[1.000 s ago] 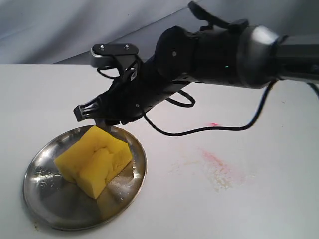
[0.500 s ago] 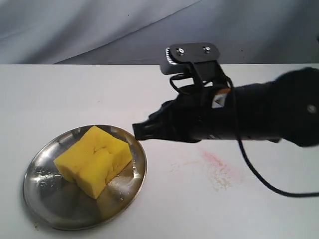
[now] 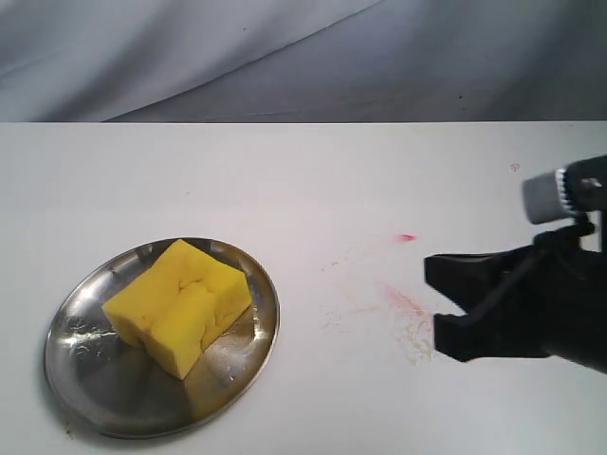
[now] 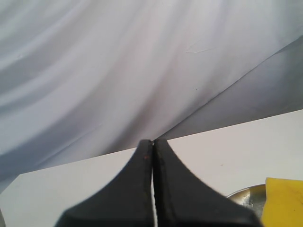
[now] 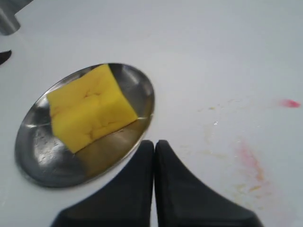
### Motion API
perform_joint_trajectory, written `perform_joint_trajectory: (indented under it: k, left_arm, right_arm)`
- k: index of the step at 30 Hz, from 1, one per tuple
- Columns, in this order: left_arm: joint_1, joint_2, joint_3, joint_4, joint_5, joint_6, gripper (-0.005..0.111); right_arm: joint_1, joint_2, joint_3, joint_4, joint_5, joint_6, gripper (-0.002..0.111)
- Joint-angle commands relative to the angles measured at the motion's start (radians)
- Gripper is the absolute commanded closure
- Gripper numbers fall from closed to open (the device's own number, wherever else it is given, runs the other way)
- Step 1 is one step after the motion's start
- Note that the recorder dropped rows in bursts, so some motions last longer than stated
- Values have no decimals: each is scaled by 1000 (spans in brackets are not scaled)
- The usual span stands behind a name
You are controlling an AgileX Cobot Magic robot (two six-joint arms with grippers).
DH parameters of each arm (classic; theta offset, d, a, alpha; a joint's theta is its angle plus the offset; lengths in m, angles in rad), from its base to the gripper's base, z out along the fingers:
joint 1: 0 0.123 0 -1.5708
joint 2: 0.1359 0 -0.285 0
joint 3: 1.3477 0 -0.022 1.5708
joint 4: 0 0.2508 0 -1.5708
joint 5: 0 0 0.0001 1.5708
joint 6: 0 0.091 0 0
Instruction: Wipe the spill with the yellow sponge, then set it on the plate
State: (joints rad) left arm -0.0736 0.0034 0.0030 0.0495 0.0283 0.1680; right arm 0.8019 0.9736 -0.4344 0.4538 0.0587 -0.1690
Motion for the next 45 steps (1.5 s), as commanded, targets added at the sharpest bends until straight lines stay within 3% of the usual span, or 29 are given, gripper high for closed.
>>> perform_joint_trajectory:
  k: [1,9,22,34,45]
  left_arm:
    - [4,-3,-3,-7,-5,-9,107]
    - [4,-3,-3,-7,-5,-9,107]
    - [4,-3,-3,-7,-5,-9,107]
    - [4,-3,-3,-7,-5,-9,107]
    - [4,-3,-3,-7,-5,-9,107]
  right_arm:
    - [-112,-153,123,-106,-110,0,108]
    - [-298,-390,331,-245,-230,76,108]
    - [-484,-717,434,-409,-159,297,108]
    - [-583,-965,434,-473,18,309,108]
    - [-595,-974,434,-439,29,162,108]
